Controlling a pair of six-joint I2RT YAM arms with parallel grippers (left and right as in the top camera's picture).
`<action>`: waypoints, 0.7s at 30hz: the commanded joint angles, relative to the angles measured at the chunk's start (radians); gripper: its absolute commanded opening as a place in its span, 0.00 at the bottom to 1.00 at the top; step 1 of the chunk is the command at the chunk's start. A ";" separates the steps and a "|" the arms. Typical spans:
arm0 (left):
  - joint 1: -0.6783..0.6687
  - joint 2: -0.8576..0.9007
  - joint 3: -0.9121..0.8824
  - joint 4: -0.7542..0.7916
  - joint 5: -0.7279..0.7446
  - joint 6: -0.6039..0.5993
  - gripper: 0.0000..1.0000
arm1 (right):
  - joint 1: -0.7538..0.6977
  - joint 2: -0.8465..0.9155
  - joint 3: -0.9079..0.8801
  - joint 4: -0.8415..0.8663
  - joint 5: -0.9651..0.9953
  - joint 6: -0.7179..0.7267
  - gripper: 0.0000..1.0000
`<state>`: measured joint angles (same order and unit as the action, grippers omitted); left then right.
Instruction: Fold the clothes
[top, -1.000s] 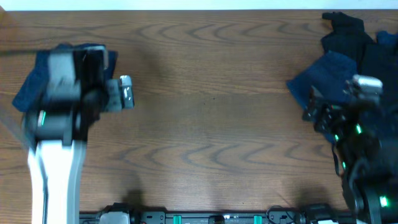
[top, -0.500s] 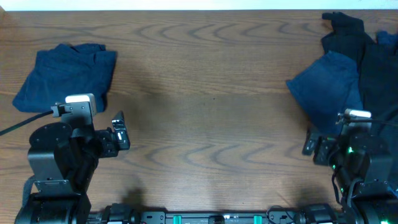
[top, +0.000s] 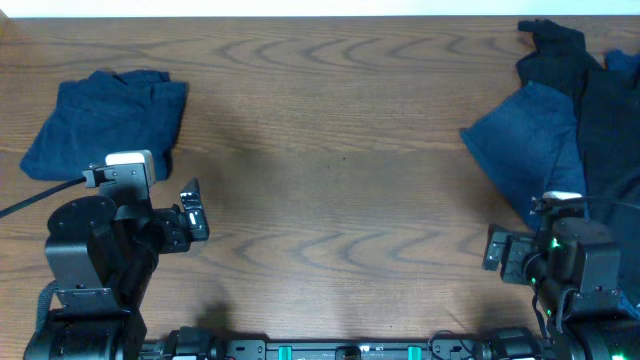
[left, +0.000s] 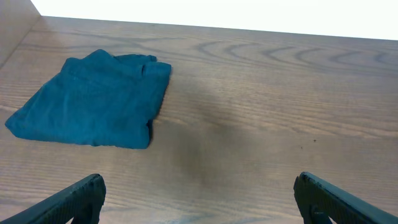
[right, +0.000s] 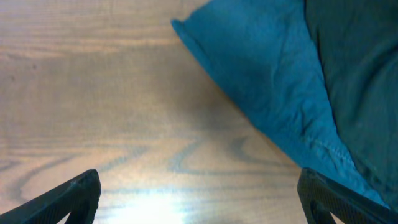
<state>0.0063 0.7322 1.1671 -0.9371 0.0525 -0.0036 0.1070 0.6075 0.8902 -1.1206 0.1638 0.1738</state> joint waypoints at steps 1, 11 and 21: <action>0.003 0.000 -0.005 0.000 0.000 -0.005 0.98 | -0.005 0.001 -0.002 -0.024 -0.007 -0.007 0.99; 0.003 0.000 -0.005 0.000 0.000 -0.005 0.98 | -0.002 -0.169 -0.156 0.278 -0.034 -0.160 0.99; 0.003 0.000 -0.005 0.000 0.000 -0.005 0.98 | -0.086 -0.505 -0.528 0.625 -0.154 -0.206 0.99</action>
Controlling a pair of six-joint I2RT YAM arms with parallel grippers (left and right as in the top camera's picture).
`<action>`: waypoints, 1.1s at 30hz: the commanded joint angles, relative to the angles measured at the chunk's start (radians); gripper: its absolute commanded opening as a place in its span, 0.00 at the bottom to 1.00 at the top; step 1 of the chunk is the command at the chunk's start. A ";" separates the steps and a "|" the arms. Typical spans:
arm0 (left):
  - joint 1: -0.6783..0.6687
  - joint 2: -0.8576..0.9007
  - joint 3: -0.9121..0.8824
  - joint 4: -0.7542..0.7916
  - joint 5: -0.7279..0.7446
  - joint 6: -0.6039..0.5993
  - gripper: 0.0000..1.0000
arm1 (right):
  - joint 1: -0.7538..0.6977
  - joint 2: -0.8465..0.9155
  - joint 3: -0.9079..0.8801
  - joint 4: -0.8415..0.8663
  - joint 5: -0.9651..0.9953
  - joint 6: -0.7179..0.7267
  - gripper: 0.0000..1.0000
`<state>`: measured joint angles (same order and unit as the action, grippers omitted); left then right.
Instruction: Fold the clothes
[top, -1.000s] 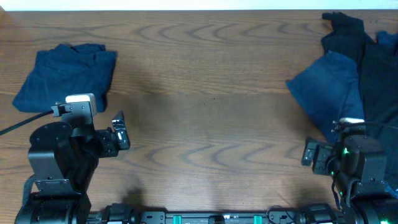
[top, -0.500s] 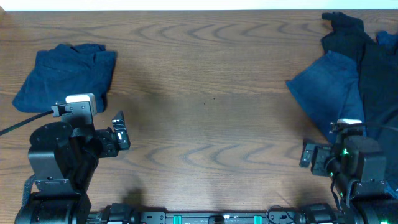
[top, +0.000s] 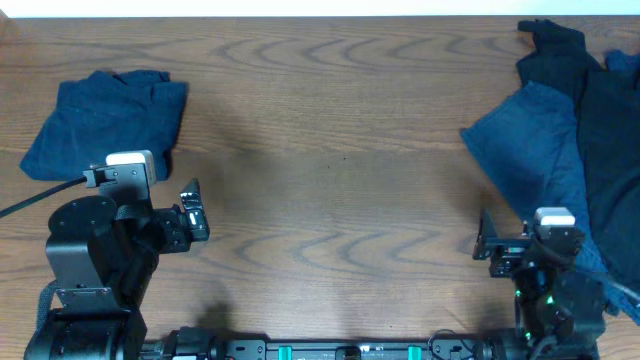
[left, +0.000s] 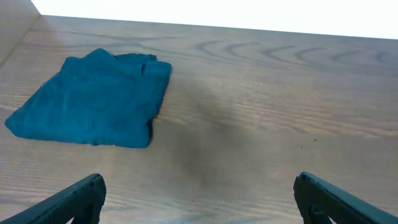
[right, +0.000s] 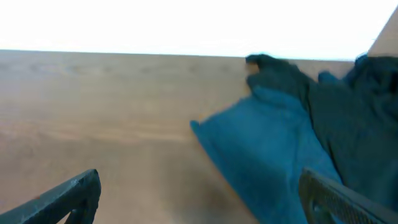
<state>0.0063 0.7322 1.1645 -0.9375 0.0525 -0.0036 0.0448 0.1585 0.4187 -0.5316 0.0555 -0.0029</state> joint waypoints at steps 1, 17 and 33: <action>0.003 0.000 -0.002 0.001 0.000 -0.005 0.98 | -0.031 -0.084 -0.093 0.073 -0.048 -0.029 0.99; 0.003 0.000 -0.002 0.001 0.000 -0.005 0.98 | -0.077 -0.154 -0.413 0.461 -0.097 -0.029 0.99; 0.003 0.000 -0.002 0.001 0.000 -0.005 0.98 | -0.077 -0.153 -0.413 0.461 -0.097 -0.029 0.99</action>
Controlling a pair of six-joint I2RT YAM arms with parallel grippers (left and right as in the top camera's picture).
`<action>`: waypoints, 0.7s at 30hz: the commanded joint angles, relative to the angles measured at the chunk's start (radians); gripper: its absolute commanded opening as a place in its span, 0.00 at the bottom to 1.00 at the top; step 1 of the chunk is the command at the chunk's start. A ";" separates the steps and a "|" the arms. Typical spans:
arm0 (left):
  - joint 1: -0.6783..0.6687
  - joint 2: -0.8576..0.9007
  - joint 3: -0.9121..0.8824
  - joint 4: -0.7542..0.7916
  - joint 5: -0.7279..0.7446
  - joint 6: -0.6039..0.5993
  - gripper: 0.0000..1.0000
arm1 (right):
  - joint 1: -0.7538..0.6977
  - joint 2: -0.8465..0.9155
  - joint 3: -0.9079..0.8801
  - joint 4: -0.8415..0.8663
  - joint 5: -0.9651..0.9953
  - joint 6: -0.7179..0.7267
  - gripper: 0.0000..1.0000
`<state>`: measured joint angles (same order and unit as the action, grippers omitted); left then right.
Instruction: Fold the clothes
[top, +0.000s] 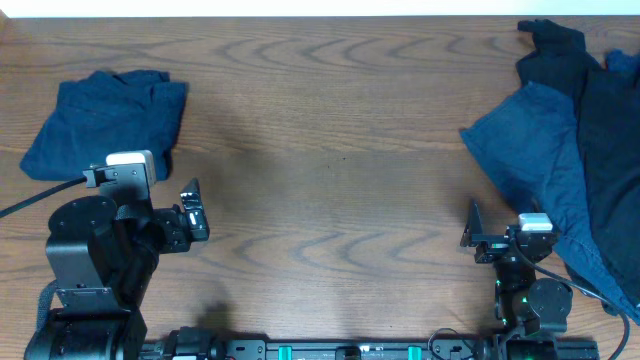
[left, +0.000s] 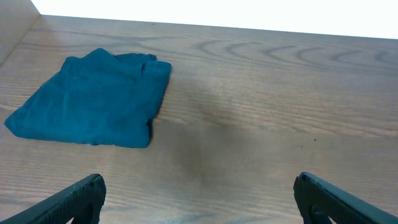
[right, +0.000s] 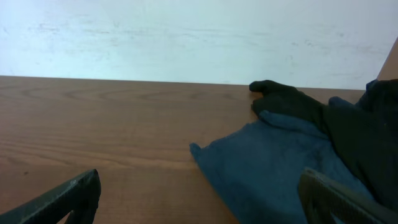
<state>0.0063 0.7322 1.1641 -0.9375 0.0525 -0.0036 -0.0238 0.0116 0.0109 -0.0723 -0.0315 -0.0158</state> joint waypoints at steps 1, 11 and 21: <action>0.003 0.000 -0.002 0.001 0.000 -0.005 0.98 | -0.008 -0.006 -0.005 0.002 -0.010 -0.016 0.99; 0.003 0.000 -0.002 0.001 0.000 -0.005 0.98 | -0.008 -0.006 -0.005 0.002 -0.010 -0.016 0.99; 0.003 -0.068 -0.020 -0.090 -0.038 0.029 0.98 | -0.008 -0.006 -0.005 0.002 -0.010 -0.016 0.99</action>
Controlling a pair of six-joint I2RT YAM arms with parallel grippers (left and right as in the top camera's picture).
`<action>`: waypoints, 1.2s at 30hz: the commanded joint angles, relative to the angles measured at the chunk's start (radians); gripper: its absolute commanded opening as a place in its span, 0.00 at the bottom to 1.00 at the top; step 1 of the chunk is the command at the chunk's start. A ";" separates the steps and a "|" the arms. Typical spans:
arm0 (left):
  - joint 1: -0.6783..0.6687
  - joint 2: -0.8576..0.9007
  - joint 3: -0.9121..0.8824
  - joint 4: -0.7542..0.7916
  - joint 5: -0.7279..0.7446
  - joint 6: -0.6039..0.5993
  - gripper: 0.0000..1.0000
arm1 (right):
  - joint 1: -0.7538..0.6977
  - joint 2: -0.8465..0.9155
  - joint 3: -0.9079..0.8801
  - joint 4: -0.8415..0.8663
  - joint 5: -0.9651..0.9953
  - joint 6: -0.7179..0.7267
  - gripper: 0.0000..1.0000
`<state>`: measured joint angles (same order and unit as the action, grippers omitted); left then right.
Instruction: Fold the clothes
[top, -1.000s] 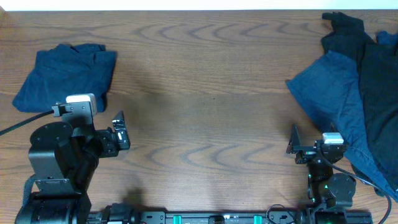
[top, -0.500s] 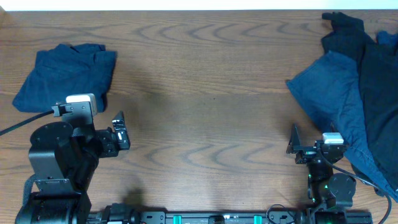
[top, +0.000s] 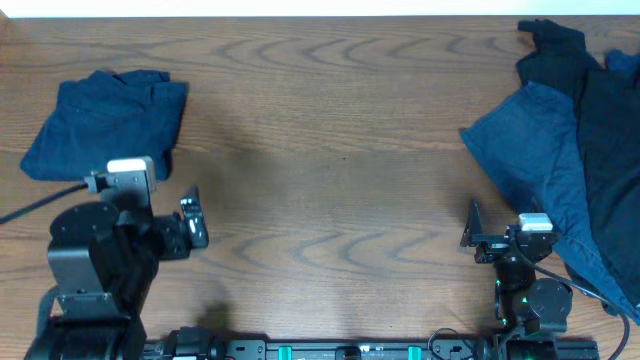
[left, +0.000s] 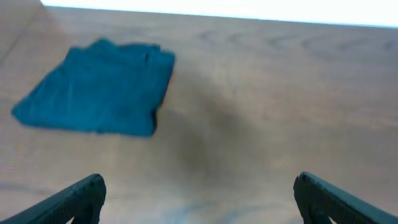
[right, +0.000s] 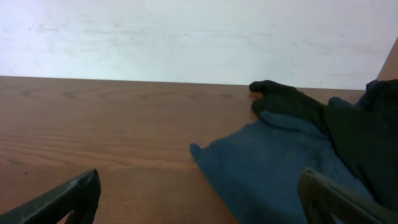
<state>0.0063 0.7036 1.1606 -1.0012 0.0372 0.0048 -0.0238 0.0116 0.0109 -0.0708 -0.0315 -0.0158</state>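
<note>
A folded blue garment (top: 105, 122) lies at the table's far left, also in the left wrist view (left: 99, 104). An unfolded blue garment (top: 530, 150) and a darker one (top: 600, 110) are heaped at the far right; the right wrist view shows the blue one (right: 273, 168) and the dark one (right: 348, 124). My left gripper (top: 192, 217) sits near the front left, open and empty (left: 199, 199). My right gripper (top: 480, 235) rests low at the front right, open and empty (right: 199, 199), with its jaws level with the blue cloth's corner.
Bare wooden tabletop (top: 330, 160) stretches between the two piles. A pale wall (right: 186, 37) rises behind the table's far edge. A black cable (top: 30, 200) runs off the left arm toward the left edge.
My left arm has shifted slightly and its wrist view is now blurred, the folded garment sitting a bit higher in it. The right arm and the clothes are unchanged.
At first my right gripper hung over the blue garment's edge, looking down. It then drew back toward the front and tilted up, and came to rest low at the front right facing the pile. The left arm stayed put until its slight shift now.
</note>
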 joint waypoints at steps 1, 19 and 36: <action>0.002 -0.058 -0.035 -0.042 -0.023 0.019 0.98 | -0.008 -0.006 -0.005 0.000 -0.010 -0.016 0.99; -0.006 -0.660 -0.911 0.560 -0.023 -0.025 0.98 | -0.008 -0.006 -0.005 0.000 -0.010 -0.016 0.99; -0.016 -0.702 -1.156 0.930 -0.020 -0.029 0.98 | -0.008 -0.006 -0.005 0.000 -0.010 -0.016 0.99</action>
<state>-0.0071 0.0101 0.0132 -0.0196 0.0269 -0.0044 -0.0238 0.0120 0.0090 -0.0696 -0.0341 -0.0158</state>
